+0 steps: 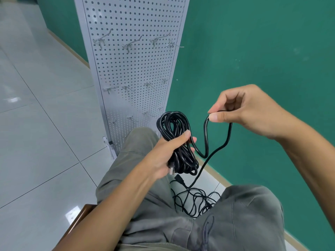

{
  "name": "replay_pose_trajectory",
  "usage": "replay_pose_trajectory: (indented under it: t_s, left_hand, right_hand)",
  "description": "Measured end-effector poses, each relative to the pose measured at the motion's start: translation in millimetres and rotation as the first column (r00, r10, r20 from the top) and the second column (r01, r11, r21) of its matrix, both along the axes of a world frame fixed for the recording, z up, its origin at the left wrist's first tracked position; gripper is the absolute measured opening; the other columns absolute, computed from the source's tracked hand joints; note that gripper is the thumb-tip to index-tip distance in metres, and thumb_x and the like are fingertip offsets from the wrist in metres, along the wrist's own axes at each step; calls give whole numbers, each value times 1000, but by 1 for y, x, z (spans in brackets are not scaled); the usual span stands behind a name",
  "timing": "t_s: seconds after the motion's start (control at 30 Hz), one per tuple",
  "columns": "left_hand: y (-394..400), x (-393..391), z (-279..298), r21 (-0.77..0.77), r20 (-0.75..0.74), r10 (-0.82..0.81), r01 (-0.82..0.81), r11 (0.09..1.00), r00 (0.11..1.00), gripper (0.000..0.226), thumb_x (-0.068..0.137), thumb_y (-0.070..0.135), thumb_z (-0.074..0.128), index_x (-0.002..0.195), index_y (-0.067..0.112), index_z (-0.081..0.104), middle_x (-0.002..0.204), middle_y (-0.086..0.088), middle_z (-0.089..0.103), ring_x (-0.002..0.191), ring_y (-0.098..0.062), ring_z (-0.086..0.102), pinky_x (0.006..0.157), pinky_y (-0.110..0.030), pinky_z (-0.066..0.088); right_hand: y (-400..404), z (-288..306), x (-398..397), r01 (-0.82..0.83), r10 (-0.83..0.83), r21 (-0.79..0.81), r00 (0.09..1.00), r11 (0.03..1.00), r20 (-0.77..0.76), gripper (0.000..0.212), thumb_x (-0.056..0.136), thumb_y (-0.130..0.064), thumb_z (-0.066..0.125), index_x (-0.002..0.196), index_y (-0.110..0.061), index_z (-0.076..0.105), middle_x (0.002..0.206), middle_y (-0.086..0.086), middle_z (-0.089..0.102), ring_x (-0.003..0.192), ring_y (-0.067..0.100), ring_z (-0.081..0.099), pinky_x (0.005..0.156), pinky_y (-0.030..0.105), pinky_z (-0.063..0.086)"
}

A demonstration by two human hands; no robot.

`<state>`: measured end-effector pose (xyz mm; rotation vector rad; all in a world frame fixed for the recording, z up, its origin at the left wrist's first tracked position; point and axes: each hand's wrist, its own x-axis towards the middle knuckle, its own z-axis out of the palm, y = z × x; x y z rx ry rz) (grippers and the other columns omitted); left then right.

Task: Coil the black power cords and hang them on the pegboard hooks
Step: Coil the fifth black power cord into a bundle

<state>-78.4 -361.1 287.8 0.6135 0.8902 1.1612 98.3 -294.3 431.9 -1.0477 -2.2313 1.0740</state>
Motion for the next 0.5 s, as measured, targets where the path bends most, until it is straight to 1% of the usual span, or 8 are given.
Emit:
replay_pose_trajectory:
  t_s: [0.07,0.1,0.17,0.2,0.3,0.37,0.43,0.5]
  left_hand:
    - [-1,-2,0,54,-23,-42,43,998,999,37,91,32,69,112,2,63,93,-9,68,72,-16,71,61,-26,57]
    - [-1,-3,0,63,-21,-57,58,996,998,30,93,28,68,107,2,62,97,-14,65,73,-16,72,61,-26,57]
    - [-2,-3,0,37,4,-56,56,998,998,16,96,21,67,95,5,64,102,-19,63,76,-16,73,59,-26,57]
    - [-3,-3,0,18,18,-50,50,999,999,14,96,19,68,91,6,66,104,-20,64,77,-16,74,58,-26,57]
    - [-2,0,0,-18,69,-42,43,999,997,15,96,20,68,87,9,73,102,-16,73,83,-18,75,62,-27,58]
    - [-2,1,1,-22,122,-54,57,998,991,16,91,24,69,82,12,76,98,-12,76,86,-18,74,67,-27,59]
    - [-3,1,4,-30,235,-62,71,997,970,16,86,25,70,74,13,73,89,-11,74,80,-18,72,66,-27,60]
    - [-2,0,5,-16,329,-62,71,997,942,19,88,24,68,72,13,68,81,-6,68,75,-15,69,67,-27,60]
  right_hand:
    - [6,1,7,76,-76,29,997,997,-23,22,67,-26,81,78,-9,73,84,18,74,74,14,64,72,16,53]
    - [8,2,11,110,-109,34,994,993,-33,22,67,-26,81,78,-9,73,86,18,74,75,14,63,72,16,53]
    - [11,0,18,157,-156,22,987,987,-41,19,68,-23,81,77,-9,72,85,16,75,73,12,64,71,14,53]
    - [11,-3,21,169,-169,13,985,985,-39,17,70,-21,81,77,-9,72,82,13,76,72,11,65,71,14,53]
    - [12,-13,28,203,-202,25,979,979,-33,13,77,-9,81,80,-3,71,77,-2,76,70,5,68,71,12,53]
    - [14,-20,32,235,-234,58,972,970,-23,12,79,-6,82,81,-1,70,78,-2,77,71,5,70,73,14,56]
    - [15,-25,36,258,-260,80,966,963,14,12,79,-7,82,79,-3,71,81,3,77,74,10,70,76,16,57]
    - [16,-28,41,283,-288,100,957,954,44,13,80,-12,83,79,-6,71,82,3,77,74,11,71,77,18,57]
